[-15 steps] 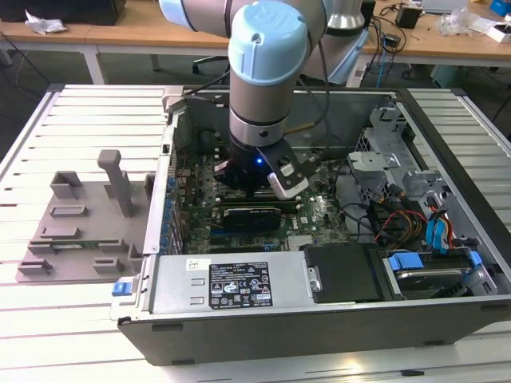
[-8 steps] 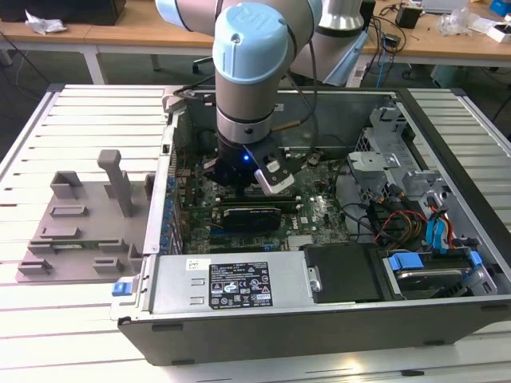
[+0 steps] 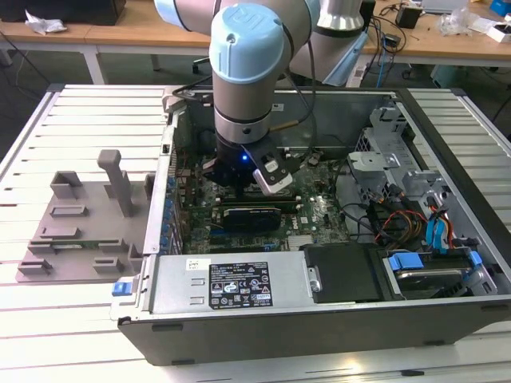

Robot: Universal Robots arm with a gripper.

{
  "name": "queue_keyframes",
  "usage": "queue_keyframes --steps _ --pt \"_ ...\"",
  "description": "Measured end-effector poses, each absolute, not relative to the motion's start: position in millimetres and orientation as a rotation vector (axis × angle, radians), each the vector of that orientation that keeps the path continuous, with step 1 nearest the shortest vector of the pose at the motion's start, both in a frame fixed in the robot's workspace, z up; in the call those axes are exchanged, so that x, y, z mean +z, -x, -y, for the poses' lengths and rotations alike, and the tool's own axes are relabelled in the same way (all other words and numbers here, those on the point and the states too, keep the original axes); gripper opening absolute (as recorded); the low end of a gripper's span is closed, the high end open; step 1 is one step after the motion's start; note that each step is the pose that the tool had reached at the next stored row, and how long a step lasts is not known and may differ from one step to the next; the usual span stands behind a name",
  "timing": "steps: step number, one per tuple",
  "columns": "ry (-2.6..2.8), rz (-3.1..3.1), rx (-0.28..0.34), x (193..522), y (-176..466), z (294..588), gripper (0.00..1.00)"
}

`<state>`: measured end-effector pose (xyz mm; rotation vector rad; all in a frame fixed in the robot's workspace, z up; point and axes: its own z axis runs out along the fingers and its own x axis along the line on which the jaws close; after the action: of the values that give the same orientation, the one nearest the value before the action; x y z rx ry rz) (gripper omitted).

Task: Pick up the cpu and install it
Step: 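Install the second cpu locking lever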

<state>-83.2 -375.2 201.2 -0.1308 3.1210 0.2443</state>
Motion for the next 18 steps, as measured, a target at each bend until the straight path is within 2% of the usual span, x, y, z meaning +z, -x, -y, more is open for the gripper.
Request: queue_keyframes --steps 10,18 --pt "0.13 -3.124 0.243 196.7 83.0 375.1 0.11" --pt "0.13 -3.122 0.241 206.5 83.0 376.6 0.11"
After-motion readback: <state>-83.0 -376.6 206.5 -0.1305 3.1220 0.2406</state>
